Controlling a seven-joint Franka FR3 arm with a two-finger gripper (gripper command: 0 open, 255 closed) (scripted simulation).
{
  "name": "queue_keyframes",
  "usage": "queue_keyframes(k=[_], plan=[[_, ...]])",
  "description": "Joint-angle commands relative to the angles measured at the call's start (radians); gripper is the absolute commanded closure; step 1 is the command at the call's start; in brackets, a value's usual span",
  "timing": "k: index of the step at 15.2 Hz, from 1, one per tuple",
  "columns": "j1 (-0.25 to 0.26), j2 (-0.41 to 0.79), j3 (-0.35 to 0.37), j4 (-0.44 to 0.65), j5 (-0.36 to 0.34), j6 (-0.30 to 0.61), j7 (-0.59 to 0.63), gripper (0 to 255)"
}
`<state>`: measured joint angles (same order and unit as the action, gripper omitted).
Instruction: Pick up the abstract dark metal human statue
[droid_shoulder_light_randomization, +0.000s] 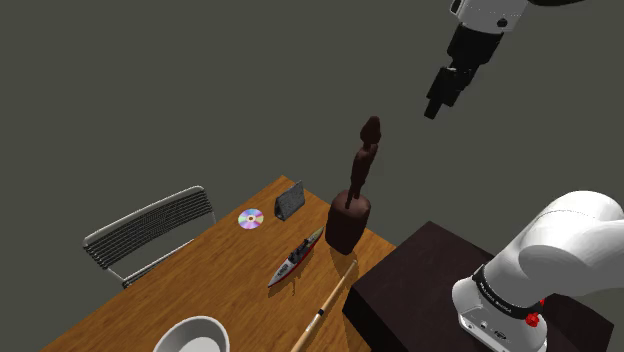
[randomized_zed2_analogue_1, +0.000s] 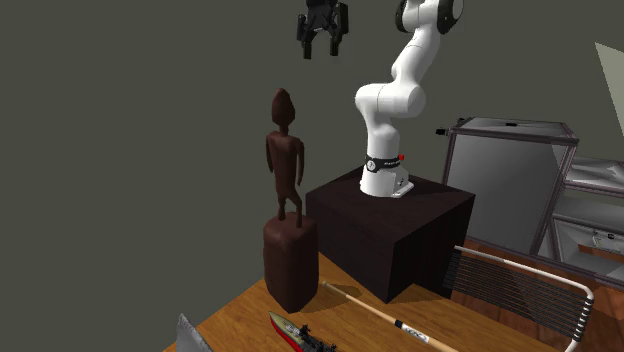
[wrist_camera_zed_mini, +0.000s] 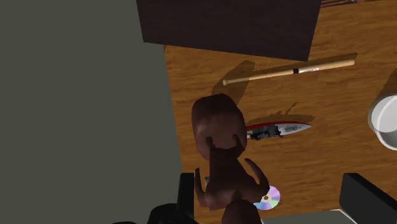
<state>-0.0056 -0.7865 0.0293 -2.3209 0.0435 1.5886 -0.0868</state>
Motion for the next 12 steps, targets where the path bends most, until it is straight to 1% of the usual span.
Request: queue_keyframes(k=[1, 4, 7, 10, 12], plan=[[0.0, 0.0, 0.0, 0.0, 0.0, 0.0, 0.0, 0], [-0.034, -0.108, 0.112, -0.162, 0.013, 0.139, 0.189, 0], [-0.065, -0.179, 0.245, -0.292, 0.035, 0.273, 0.386, 0], [-0.101, -0.206, 0.4, -0.387, 0.059, 0.402, 0.597, 0], [-0.136, -0.196, 0.517, -0.427, 0.072, 0.485, 0.746, 0]])
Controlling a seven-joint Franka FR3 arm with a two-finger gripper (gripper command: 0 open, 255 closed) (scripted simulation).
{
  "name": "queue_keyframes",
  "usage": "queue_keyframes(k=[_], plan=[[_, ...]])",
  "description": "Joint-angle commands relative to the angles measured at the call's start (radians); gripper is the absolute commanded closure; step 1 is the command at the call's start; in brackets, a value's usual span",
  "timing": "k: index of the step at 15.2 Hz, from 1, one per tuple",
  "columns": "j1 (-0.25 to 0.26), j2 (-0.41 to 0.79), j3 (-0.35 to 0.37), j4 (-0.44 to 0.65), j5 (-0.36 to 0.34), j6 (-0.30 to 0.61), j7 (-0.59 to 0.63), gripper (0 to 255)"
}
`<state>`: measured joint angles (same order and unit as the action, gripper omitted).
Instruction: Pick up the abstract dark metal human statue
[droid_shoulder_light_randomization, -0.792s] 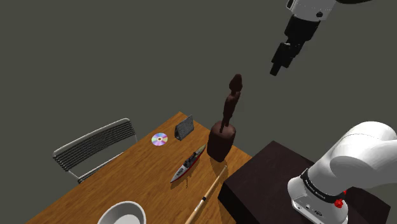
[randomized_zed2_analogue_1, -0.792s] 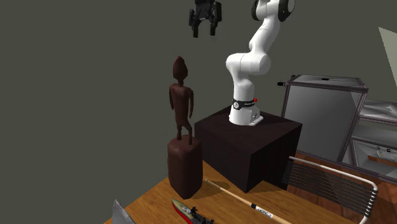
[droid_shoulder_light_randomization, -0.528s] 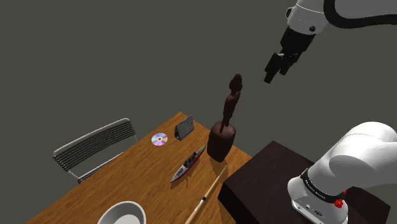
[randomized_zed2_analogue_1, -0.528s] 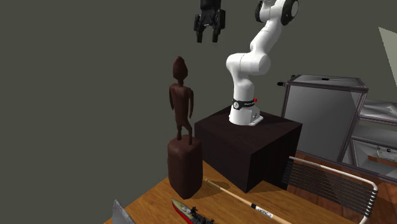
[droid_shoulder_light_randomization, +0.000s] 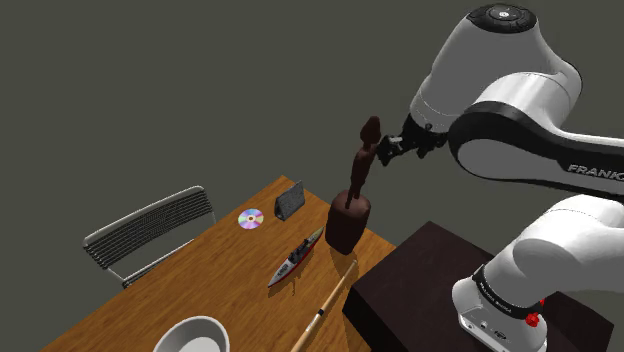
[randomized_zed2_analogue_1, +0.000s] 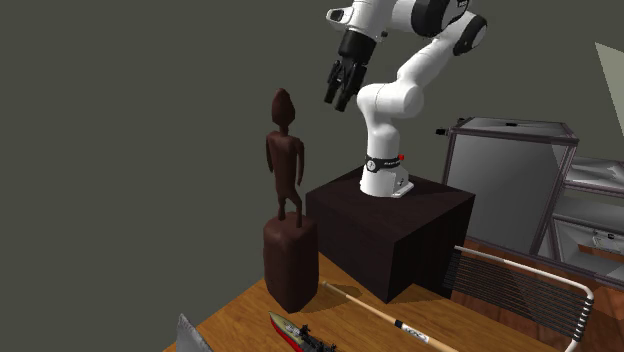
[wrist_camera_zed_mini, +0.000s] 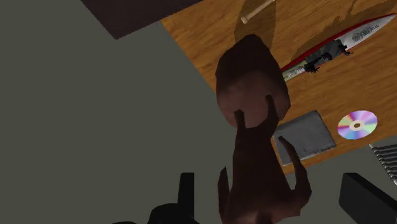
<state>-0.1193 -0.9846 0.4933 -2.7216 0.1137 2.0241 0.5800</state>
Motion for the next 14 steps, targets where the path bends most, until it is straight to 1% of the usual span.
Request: queue_keyframes(k=[1, 2, 4, 6, 8, 10, 12, 14], plan=[[-0.048, 0.013, 0.117, -0.04, 0.008, 0.089, 0.155, 0], [-0.077, 0.029, 0.182, -0.048, 0.012, 0.128, 0.233, 0], [-0.156, 0.068, 0.322, -0.049, 0.012, 0.2, 0.392, 0], [-0.264, 0.109, 0.472, -0.031, 0.004, 0.259, 0.553, 0], [-0.4, 0.14, 0.632, 0.003, -0.01, 0.303, 0.711, 0], [-0.557, 0.149, 0.797, 0.053, -0.021, 0.33, 0.858, 0], [-0.721, 0.13, 0.954, 0.116, -0.02, 0.338, 0.989, 0], [-0.877, 0.085, 1.091, 0.188, -0.006, 0.329, 1.102, 0]])
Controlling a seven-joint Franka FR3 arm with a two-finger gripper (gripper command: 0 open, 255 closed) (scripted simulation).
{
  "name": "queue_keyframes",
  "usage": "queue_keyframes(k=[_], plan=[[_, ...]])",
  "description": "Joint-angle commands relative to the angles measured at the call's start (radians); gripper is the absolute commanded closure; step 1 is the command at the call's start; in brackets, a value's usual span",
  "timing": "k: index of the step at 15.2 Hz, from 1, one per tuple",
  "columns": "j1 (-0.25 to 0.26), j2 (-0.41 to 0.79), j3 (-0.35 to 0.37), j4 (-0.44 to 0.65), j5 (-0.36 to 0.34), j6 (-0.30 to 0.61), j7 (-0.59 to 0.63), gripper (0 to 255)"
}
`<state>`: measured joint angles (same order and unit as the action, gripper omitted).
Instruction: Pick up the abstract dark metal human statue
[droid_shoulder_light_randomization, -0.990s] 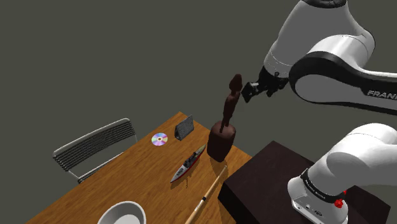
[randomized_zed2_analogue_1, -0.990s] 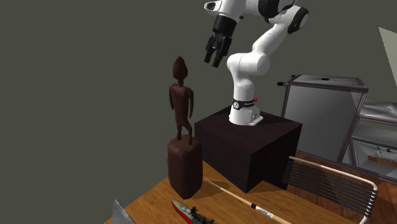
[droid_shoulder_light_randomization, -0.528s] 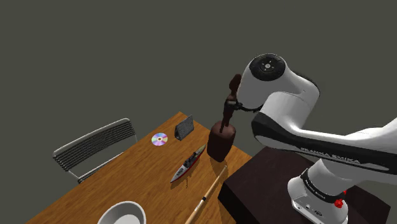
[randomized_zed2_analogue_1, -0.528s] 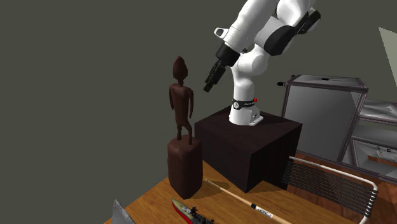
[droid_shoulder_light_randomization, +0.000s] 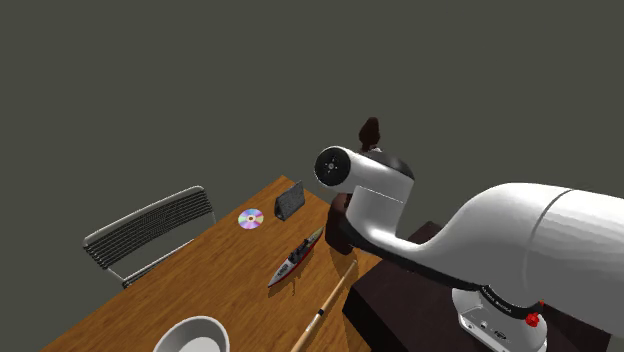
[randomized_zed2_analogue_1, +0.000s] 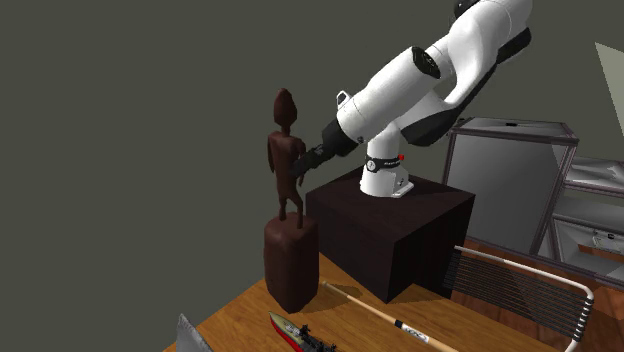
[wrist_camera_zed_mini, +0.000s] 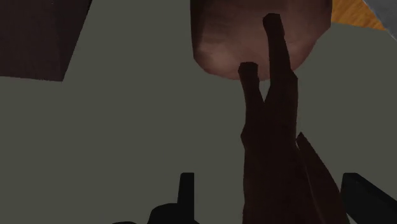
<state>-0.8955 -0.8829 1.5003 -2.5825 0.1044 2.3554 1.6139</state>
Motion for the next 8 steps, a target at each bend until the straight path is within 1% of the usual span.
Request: queue_keyframes(k=[1, 2, 8], plan=[[-0.172, -0.047, 0.142, 0.089, 0.014, -0.013, 0.119, 0], [-0.216, -0.071, 0.176, 0.115, 0.025, -0.022, 0.147, 0], [-0.273, -0.088, 0.267, 0.117, 0.056, 0.029, 0.177, 0]])
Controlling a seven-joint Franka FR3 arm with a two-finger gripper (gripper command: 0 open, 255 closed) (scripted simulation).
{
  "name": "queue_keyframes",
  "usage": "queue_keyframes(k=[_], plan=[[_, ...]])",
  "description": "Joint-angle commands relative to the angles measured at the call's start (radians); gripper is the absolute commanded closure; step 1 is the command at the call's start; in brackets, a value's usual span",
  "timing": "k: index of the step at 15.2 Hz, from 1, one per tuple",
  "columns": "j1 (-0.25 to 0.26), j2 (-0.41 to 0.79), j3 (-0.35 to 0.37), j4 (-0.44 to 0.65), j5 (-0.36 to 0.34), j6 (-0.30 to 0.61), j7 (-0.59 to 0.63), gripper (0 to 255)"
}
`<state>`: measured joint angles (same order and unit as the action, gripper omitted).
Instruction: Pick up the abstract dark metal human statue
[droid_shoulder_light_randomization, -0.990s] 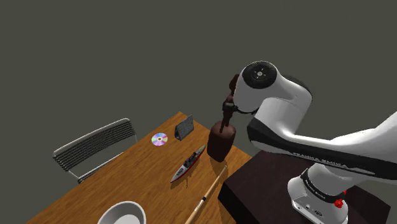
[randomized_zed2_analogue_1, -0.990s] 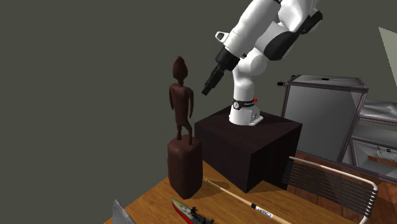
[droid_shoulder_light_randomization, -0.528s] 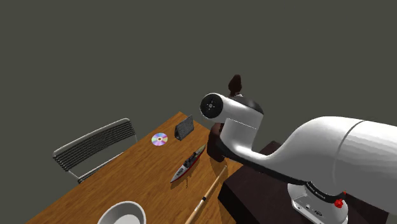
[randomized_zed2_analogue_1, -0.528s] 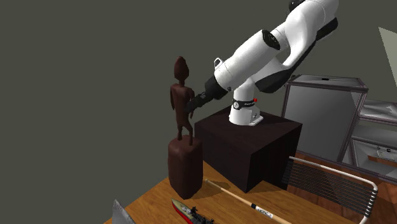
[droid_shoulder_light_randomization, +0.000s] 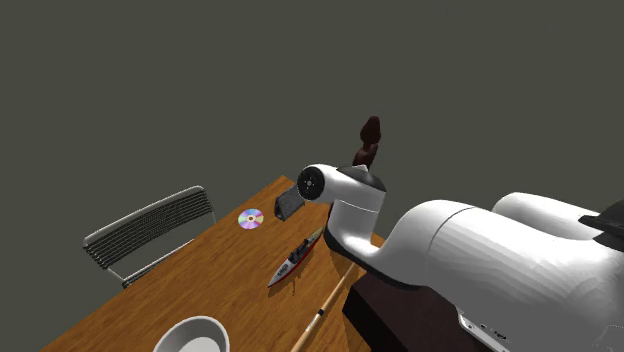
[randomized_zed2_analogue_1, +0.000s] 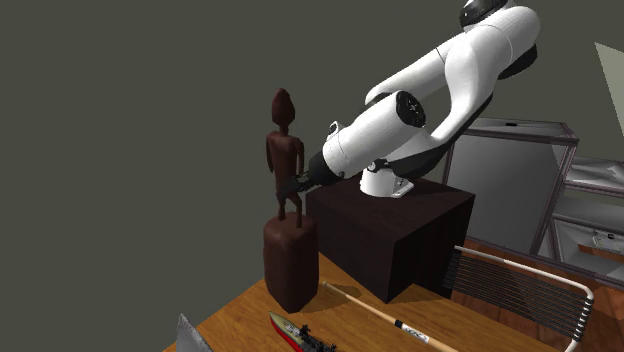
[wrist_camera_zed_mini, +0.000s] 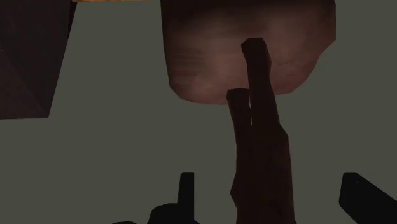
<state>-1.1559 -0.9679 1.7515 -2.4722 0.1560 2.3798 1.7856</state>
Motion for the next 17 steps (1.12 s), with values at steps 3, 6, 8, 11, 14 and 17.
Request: queue_keyframes(k=[3, 6, 8, 11, 14, 17], plan=[[-0.028, -0.009, 0.039, 0.008, 0.012, 0.018, 0.014, 0], [-0.024, -0.008, 0.037, 0.004, 0.012, 0.018, 0.013, 255], [-0.024, -0.008, 0.037, 0.005, 0.011, 0.018, 0.013, 255], [-0.027, -0.008, 0.037, 0.006, 0.011, 0.018, 0.012, 255], [-0.018, -0.005, 0.024, 0.007, 0.006, 0.01, 0.009, 255], [0.011, 0.004, -0.021, 0.005, -0.008, -0.016, -0.007, 255]])
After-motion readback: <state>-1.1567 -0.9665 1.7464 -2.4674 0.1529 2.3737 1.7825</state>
